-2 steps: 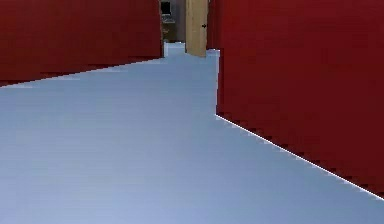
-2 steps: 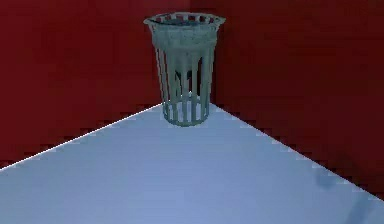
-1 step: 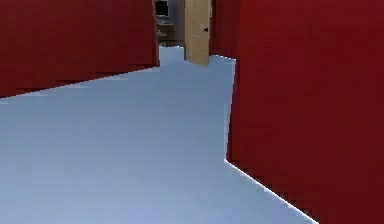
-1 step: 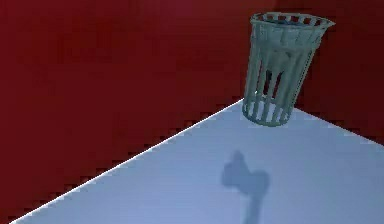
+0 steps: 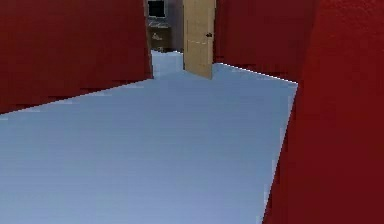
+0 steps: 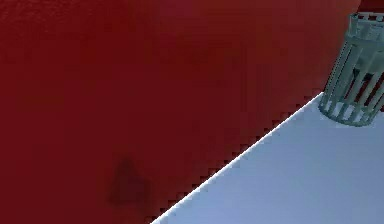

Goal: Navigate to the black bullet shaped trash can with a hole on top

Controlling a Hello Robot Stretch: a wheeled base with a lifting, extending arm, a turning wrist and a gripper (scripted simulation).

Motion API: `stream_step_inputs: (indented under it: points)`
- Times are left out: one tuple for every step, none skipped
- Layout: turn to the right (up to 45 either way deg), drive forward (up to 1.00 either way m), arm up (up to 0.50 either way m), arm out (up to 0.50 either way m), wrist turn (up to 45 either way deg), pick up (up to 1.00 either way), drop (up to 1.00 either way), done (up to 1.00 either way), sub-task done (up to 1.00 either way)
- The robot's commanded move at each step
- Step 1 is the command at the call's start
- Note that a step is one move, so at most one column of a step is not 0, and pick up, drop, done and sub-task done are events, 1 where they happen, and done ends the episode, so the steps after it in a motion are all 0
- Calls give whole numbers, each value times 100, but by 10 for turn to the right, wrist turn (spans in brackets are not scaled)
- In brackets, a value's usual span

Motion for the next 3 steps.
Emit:
stream_step_inputs:
  points:
    - [0,100,0,0,0,0,0,0,0]
    - [0,100,0,0,0,0,0,0,0]
    - [0,100,0,0,0,0,0,0,0]
